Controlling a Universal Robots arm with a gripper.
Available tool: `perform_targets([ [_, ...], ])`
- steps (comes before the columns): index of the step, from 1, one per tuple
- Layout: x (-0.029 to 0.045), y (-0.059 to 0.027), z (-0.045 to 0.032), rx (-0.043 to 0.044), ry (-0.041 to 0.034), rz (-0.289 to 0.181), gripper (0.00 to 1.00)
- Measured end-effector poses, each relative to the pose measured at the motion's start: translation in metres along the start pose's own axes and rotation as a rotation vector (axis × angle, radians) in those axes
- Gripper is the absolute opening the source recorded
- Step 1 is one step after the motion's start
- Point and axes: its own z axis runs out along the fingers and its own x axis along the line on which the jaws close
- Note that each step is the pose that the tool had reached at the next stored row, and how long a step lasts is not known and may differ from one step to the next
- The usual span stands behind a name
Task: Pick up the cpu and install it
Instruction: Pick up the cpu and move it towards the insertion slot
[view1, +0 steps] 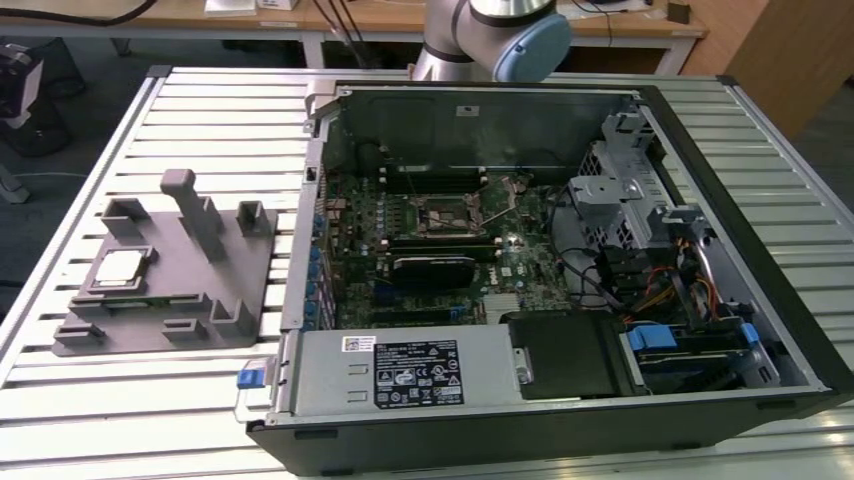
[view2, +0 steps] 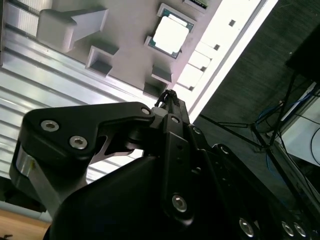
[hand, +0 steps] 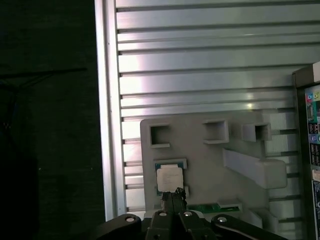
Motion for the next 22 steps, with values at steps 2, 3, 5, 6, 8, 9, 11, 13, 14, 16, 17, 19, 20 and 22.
perform_targets([
  [2, 0.0000, 0.0000, 0.0015, 0.0006, 0.0045, 0.000, 0.11],
  [3, -0.0002, 0.0000, 0.0021, 0.0024, 0.0118, 0.000, 0.11],
  [5, -0.0002, -0.0005, 0.0046, 0.0032, 0.0224, 0.001, 0.23],
  [6, -0.0002, -0.0008, 0.0060, 0.0037, 0.0269, 0.001, 0.29],
  [8, -0.0002, -0.0013, 0.0092, 0.0044, 0.0354, -0.002, 0.35],
  [9, -0.0001, -0.0016, 0.0111, 0.0045, 0.0382, -0.005, 0.41],
  [11, -0.0001, -0.0018, 0.0144, 0.0050, 0.0444, -0.008, 0.47],
  [13, 0.0000, -0.0020, 0.0169, 0.0052, 0.0470, -0.009, 0.52],
  [14, 0.0000, -0.0021, 0.0179, 0.0053, 0.0475, -0.010, 0.52],
  [16, 0.0000, -0.0022, 0.0196, 0.0053, 0.0477, -0.010, 0.59],
  [17, 0.0000, -0.0022, 0.0202, 0.0053, 0.0477, -0.010, 0.59],
  [19, 0.0001, -0.0022, 0.0212, 0.0053, 0.0483, -0.010, 0.59],
  [20, 0.0001, -0.0022, 0.0217, 0.0053, 0.0483, -0.010, 0.59],
  [22, 0.0001, -0.0023, 0.0227, 0.0053, 0.0484, -0.010, 0.59],
])
